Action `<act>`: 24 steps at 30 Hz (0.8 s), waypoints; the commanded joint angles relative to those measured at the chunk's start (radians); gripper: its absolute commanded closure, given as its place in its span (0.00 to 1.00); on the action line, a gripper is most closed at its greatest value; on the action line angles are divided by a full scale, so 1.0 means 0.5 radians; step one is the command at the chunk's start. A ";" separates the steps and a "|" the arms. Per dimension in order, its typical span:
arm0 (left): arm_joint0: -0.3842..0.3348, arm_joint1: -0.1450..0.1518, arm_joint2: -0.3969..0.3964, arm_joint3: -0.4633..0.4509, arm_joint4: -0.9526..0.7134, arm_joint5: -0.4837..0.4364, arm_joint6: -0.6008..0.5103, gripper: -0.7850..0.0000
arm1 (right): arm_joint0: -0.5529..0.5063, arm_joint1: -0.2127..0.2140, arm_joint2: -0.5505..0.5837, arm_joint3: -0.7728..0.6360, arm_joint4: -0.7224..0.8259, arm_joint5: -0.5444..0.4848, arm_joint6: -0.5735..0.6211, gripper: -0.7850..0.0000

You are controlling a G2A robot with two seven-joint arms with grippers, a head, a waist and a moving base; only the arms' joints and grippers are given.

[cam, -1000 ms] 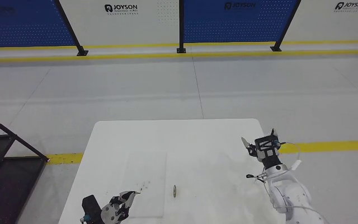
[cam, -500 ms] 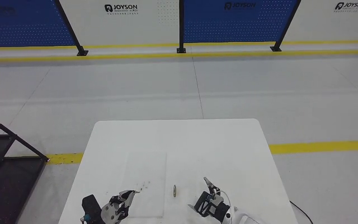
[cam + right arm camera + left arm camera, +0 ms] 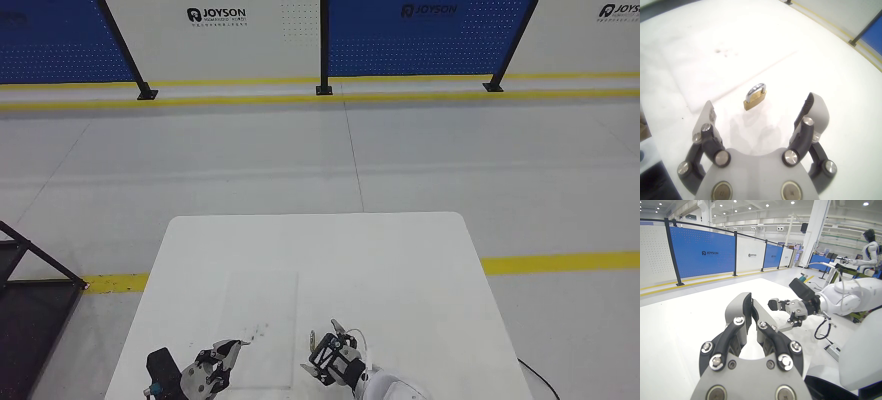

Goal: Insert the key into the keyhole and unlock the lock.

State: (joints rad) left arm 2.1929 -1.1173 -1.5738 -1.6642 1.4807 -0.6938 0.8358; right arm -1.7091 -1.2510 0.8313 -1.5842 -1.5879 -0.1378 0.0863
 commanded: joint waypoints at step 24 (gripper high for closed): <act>0.000 0.000 0.000 0.000 0.000 0.000 0.000 1.00 | 0.217 -0.077 -0.142 0.254 0.094 0.139 -0.085 1.00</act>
State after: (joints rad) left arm 2.1929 -1.1173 -1.5738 -1.6642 1.4807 -0.6938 0.8358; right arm -1.5989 -1.2915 0.7538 -1.4488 -1.5434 -0.0686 0.0543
